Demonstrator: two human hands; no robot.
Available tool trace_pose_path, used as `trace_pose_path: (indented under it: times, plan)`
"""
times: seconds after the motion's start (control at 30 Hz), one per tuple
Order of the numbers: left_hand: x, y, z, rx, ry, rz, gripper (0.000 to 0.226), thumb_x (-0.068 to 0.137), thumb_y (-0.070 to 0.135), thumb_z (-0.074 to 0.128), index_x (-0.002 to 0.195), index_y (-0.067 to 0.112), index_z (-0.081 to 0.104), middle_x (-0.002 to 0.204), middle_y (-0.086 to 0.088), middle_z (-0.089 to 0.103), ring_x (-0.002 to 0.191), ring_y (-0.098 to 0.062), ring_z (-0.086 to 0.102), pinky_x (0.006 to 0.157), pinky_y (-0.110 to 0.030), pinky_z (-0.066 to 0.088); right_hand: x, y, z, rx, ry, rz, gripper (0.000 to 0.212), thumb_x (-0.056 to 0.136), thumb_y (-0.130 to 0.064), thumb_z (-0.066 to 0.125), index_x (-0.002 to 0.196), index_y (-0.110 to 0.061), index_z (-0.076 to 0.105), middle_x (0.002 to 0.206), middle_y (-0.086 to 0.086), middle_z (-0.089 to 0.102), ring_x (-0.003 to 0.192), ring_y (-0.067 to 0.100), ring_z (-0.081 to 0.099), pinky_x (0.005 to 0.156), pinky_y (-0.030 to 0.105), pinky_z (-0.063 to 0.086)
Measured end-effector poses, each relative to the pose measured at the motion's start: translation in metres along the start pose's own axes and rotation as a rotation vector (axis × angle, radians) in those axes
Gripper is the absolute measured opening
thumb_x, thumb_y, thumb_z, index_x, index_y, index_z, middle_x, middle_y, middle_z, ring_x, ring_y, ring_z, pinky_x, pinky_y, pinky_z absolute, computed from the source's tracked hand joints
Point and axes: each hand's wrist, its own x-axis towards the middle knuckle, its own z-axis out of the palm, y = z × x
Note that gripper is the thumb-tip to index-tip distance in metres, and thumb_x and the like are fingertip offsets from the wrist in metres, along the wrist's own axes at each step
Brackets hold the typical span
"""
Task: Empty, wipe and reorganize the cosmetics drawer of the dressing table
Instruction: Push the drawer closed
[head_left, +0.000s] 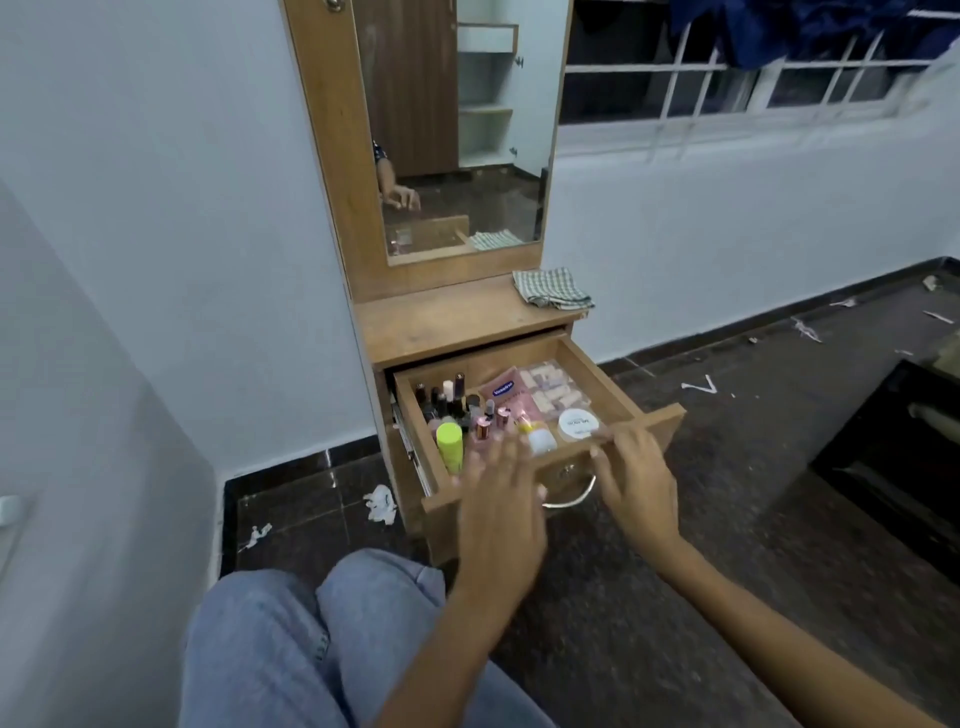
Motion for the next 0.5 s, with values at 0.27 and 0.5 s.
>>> trace_pose_path:
  times: [0.27,0.5]
  plan:
    - [-0.065,0.0,0.067,0.161,-0.266,-0.077,0.098,0.064,0.033,0.083,0.143,0.002,0.036,0.154,-0.017,0.023,0.14,-0.029,0.027,0.11,-0.044,0.026,-0.083,0.026,0.043,-0.273,-0.248,-0.114,0.055,0.094,-0.035,0.036,0.148,-0.027,0.027,0.159,0.007,0.012,0.146,0.024,0.009,0.11,0.051,0.017]
    - [-0.06,-0.009,0.078,0.257,-0.264,-0.114,0.096,0.068,0.036,0.08,0.145,0.007,0.03,0.156,-0.015,0.012,0.144,-0.027,0.014,0.115,-0.042,0.014,-0.072,0.019,0.072,-0.225,-0.292,-0.091,0.06,0.099,-0.042,0.03,0.152,-0.025,0.008,0.16,0.009,-0.002,0.148,0.026,0.001,0.115,0.047,0.016]
